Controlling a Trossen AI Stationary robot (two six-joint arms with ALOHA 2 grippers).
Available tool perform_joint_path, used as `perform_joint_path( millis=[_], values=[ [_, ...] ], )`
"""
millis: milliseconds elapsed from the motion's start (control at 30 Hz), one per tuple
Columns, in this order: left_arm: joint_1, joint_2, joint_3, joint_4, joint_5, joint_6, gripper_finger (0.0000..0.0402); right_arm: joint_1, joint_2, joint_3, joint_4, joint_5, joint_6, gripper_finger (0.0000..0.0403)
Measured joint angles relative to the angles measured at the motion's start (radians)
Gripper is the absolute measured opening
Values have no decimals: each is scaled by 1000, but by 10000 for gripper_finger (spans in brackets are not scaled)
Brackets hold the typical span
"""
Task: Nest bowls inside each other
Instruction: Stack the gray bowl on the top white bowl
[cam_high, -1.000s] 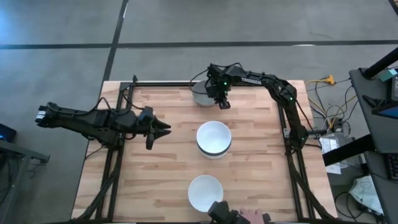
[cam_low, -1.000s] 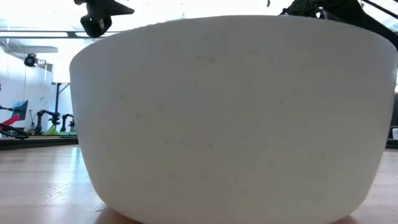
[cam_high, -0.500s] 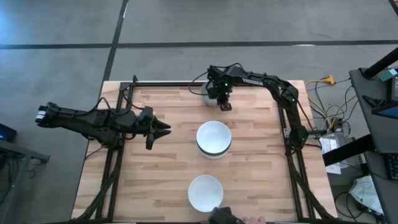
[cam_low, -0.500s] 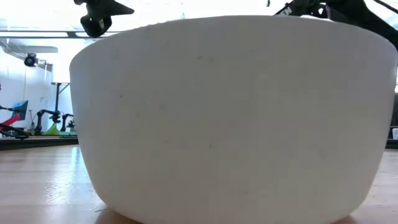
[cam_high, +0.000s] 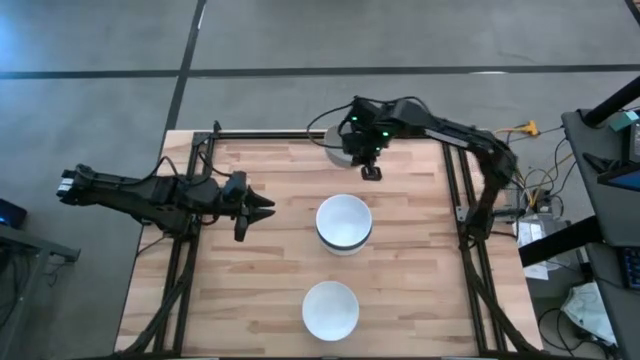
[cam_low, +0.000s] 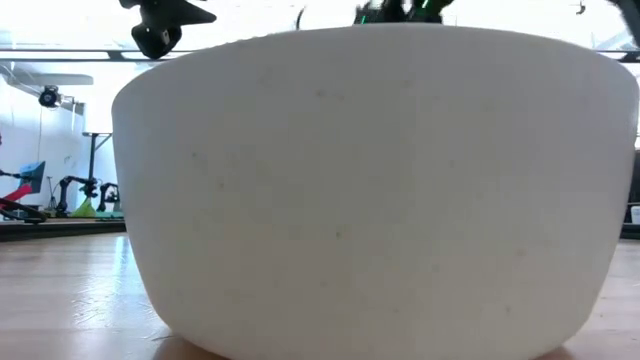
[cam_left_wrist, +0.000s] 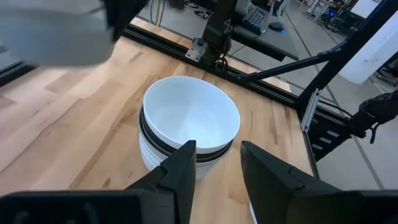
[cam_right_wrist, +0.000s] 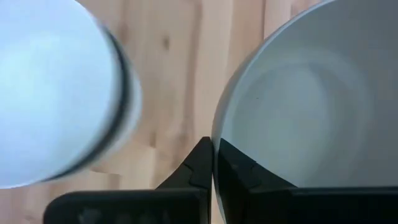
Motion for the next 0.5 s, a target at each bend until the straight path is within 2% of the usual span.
perform_joint_path(
  millis=[233, 367, 500],
  values=[
    [0, 1, -1, -3, 5, 22, 111, 106, -238, -50, 0, -1, 107, 8],
    [0, -5, -2, -7, 82, 25, 111, 175, -370, -105, 8, -1, 190, 8],
    [-1, -5, -2, -45, 89, 51, 111, 261, -494, -188, 71, -1, 320, 8]
  ],
)
